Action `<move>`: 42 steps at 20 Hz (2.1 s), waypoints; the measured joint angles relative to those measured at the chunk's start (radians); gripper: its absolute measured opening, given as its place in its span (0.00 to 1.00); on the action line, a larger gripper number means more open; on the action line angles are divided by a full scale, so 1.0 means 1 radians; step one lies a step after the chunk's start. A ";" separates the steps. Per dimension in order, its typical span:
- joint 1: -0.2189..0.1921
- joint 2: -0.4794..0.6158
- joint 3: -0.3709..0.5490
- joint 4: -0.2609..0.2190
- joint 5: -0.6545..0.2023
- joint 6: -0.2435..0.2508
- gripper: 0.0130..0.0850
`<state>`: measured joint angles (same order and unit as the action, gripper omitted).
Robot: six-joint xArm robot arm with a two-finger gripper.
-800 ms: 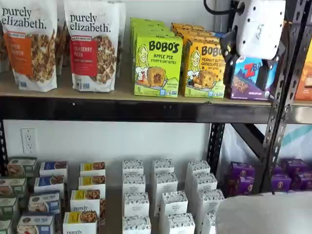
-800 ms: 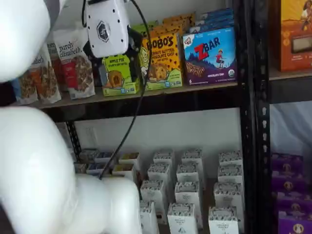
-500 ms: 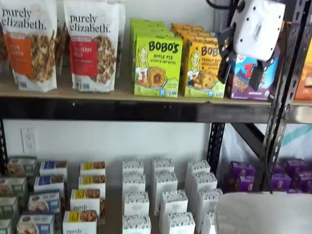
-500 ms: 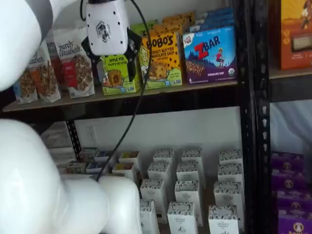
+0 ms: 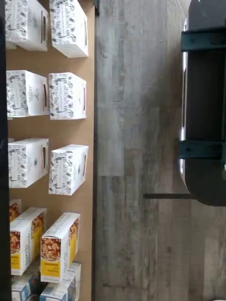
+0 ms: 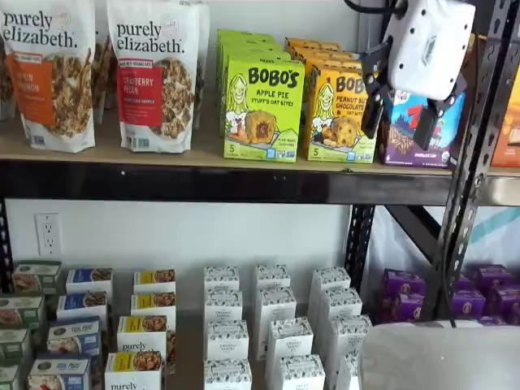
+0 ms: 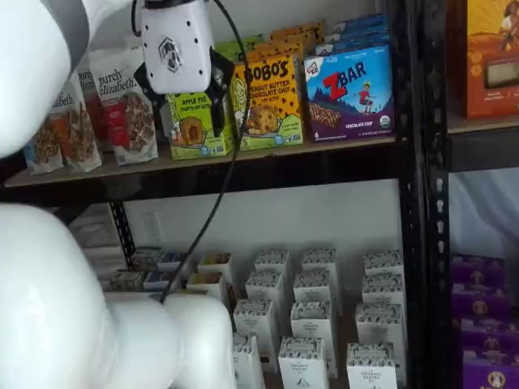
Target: Pick the green box on the top shelf, the fourth from the left
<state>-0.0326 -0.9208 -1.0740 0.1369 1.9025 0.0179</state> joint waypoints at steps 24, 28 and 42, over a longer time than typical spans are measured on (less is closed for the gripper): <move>0.303 0.103 -0.009 -0.122 -0.240 0.257 1.00; 0.285 0.134 -0.021 -0.107 -0.278 0.239 1.00; 0.333 0.267 -0.093 -0.114 -0.347 0.283 1.00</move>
<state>0.3006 -0.6542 -1.1674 0.0225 1.5559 0.3009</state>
